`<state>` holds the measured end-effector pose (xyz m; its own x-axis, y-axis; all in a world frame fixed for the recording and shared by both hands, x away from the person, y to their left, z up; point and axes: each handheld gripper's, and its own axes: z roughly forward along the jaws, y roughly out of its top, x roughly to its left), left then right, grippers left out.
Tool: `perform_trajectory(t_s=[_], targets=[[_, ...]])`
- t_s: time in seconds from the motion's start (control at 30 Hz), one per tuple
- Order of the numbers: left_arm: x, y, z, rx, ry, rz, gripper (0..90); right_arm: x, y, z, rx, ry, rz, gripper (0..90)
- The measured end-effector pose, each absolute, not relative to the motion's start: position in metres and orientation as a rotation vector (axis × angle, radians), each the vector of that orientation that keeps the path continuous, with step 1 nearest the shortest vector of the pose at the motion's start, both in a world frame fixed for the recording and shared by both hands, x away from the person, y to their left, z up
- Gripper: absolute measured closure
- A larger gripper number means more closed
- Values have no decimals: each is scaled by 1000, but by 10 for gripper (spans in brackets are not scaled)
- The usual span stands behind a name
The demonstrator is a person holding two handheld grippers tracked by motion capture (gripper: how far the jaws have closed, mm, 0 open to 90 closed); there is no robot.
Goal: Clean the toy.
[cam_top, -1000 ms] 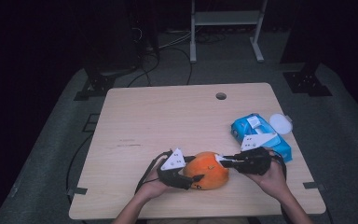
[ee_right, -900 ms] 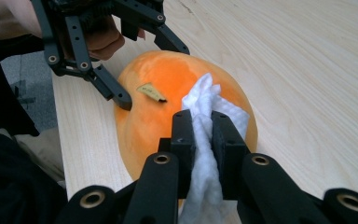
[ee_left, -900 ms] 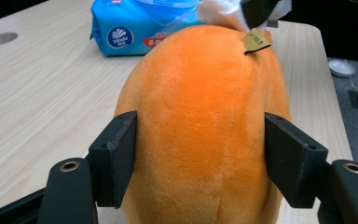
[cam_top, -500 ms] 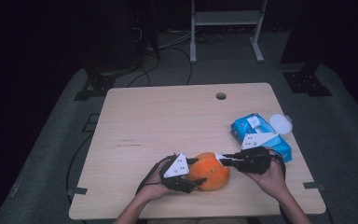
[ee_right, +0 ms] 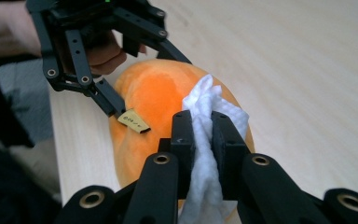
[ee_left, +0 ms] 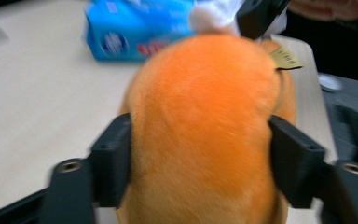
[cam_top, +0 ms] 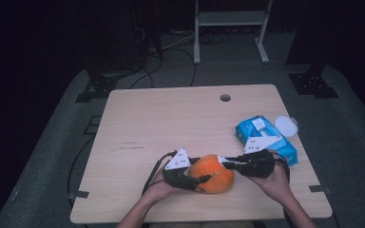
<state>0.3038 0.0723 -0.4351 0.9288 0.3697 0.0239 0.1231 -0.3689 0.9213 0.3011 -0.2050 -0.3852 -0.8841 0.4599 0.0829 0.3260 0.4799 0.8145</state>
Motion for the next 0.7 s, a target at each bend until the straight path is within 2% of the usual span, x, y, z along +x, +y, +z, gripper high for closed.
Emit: perform_trajectory(t_s=[0.07,0.17,0.2,0.3,0.47,0.7], targets=[[303,73,-429,1929,324,376,370,300,-208,-382,710,2524,1398,801],[305,74,-433,1962,305,393,340,302,-207,-383,729,2515,1428,801],[308,76,-441,1978,323,321,249,304,-203,-391,736,2545,1398,801],[311,84,-442,1952,352,251,152,307,-200,-398,746,2597,1423,801],[312,89,-443,1944,353,227,256,308,-205,-400,751,2613,1416,800],[309,87,-444,1941,320,250,283,309,-211,-400,785,2588,1396,799]])
